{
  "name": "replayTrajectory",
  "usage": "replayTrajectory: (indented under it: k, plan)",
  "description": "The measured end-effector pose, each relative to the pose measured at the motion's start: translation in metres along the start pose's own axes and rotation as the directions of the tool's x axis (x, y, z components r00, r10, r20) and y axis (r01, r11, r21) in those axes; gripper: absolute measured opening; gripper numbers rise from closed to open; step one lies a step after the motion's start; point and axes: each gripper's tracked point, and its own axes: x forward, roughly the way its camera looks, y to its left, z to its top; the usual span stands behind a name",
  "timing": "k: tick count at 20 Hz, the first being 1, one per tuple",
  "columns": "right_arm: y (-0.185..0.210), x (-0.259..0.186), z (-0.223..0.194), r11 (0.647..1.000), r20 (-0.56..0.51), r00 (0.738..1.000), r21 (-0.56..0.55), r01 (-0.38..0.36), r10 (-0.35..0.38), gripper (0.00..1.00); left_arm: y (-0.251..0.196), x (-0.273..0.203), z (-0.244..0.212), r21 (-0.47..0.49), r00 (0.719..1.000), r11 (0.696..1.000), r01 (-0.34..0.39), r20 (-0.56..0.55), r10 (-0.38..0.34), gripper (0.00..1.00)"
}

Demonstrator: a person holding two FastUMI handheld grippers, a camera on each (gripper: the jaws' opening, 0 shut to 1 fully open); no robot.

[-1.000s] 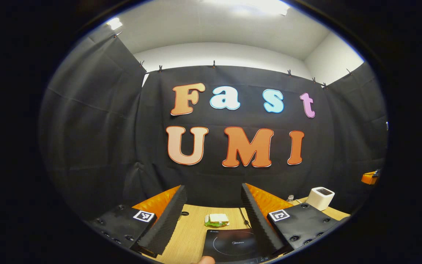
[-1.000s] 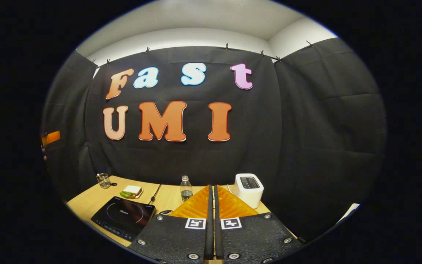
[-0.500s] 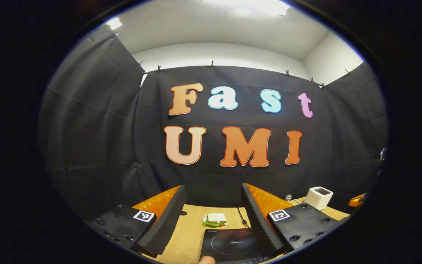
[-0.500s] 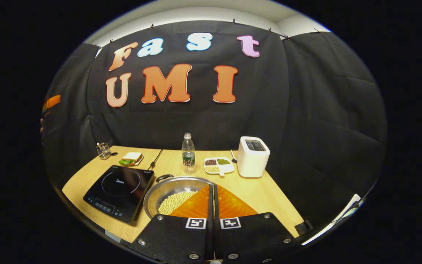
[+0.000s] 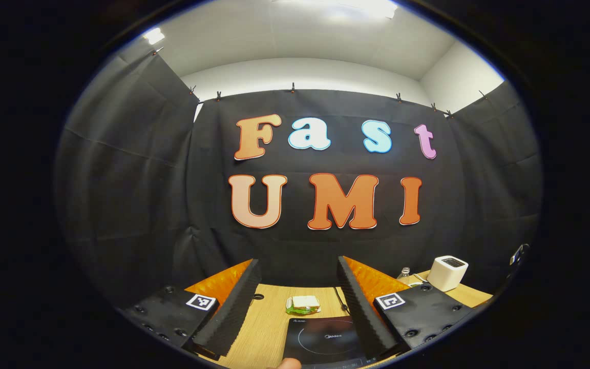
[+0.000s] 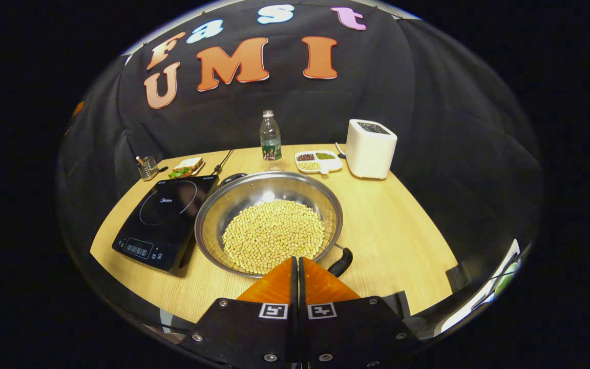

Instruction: First push the handle of the pot to place it horizontally, then grasp the pot with both hands and set it on the induction cooktop.

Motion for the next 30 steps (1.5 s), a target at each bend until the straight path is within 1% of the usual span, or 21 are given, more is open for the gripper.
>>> replayTrajectory:
  k: [2,5,7,8,10,12,15,17,22,25,27,30]
  plan:
    - [0.002,0.006,-0.014,1.000,-0.034,0.999,0.006,-0.012,0.012,0.00,-0.001,-0.001,-0.002,-0.002,1.000,1.000,0.004,-0.007,-0.004,0.98]
    - [0.008,0.016,-0.033,0.999,-0.100,0.994,0.023,-0.034,0.036,0.00,0.000,0.001,-0.004,-0.007,1.000,1.000,0.001,-0.013,-0.001,0.99]
    - [0.008,0.023,-0.046,0.999,-0.139,0.990,0.024,-0.031,0.034,0.00,0.002,0.001,-0.004,-0.006,1.000,1.000,-0.004,-0.017,0.004,0.98]
    - [0.007,0.027,-0.049,0.999,-0.152,0.988,0.026,-0.030,0.034,0.00,0.002,0.001,-0.004,-0.005,1.000,1.000,-0.007,-0.018,0.007,0.99]
    - [0.003,0.029,-0.055,0.999,-0.170,0.985,0.032,-0.026,0.031,0.00,0.004,0.001,-0.004,-0.004,1.000,1.000,-0.013,-0.019,0.013,0.98]
    - [-0.001,0.034,-0.054,0.999,-0.173,0.985,0.033,-0.016,0.022,0.00,0.006,0.001,-0.003,0.001,1.000,1.000,-0.019,-0.020,0.019,0.99]
    - [0.001,0.036,-0.053,0.997,-0.182,0.982,0.063,-0.035,0.046,0.00,0.004,0.000,-0.003,0.003,1.000,1.000,-0.019,-0.020,0.019,0.98]
    - [0.003,0.038,-0.052,0.997,-0.182,0.982,0.065,-0.042,0.053,0.00,0.003,-0.001,-0.002,0.001,1.000,1.000,-0.014,-0.018,0.014,0.98]
    - [-0.002,0.041,-0.050,0.996,-0.179,0.983,0.077,-0.035,0.048,0.00,0.004,-0.001,-0.005,-0.001,0.999,1.000,-0.015,-0.030,0.015,0.99]
    - [-0.006,0.045,-0.048,0.996,-0.177,0.983,0.084,-0.025,0.039,0.00,0.006,-0.002,-0.004,-0.004,0.999,1.000,-0.019,-0.030,0.019,0.96]
    - [-0.009,0.047,-0.045,0.996,-0.174,0.984,0.083,-0.014,0.029,0.00,0.005,-0.002,-0.004,-0.002,0.999,1.000,-0.021,-0.026,0.021,0.99]
    - [-0.012,0.049,-0.040,0.997,-0.169,0.985,0.083,-0.004,0.018,0.00,0.005,-0.002,-0.003,0.001,0.999,1.000,-0.024,-0.025,0.024,0.99]
